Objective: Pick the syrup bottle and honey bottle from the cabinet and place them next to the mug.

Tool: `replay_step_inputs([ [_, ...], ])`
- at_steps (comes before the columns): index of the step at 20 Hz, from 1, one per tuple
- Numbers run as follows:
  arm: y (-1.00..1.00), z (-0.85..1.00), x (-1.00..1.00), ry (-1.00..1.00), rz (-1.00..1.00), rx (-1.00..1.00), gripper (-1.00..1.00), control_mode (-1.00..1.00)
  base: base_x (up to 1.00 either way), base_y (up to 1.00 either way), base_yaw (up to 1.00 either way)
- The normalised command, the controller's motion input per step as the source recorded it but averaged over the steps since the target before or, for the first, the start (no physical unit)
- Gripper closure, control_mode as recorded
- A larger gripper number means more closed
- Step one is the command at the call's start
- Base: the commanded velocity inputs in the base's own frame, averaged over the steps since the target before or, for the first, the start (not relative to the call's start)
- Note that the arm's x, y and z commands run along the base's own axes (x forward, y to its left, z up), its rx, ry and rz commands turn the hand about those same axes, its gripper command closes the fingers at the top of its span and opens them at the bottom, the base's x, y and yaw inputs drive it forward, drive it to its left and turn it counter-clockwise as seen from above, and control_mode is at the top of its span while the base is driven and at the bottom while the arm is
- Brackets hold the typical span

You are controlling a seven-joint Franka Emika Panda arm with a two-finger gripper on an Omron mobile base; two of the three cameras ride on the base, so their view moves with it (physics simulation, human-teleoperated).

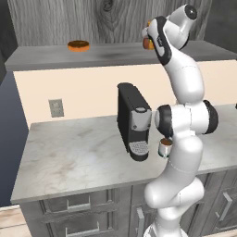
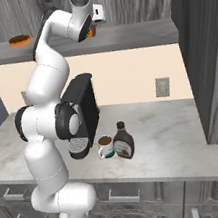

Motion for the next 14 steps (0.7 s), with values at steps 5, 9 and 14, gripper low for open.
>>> replay_step_inputs([
  [5, 0.02, 0.0, 0.1, 0.0, 0.0, 0.0, -1.0, -1.0, 0.0, 0.0, 0.0],
  [9, 0.03, 0.0, 0.14, 0.0, 0.0, 0.0, -1.0, -1.0, 0.0, 0.0, 0.0],
  [14, 0.01, 0.0, 0.16, 0.0, 0.0, 0.0, -1.0, -1.0, 0.0, 0.0, 0.0],
])
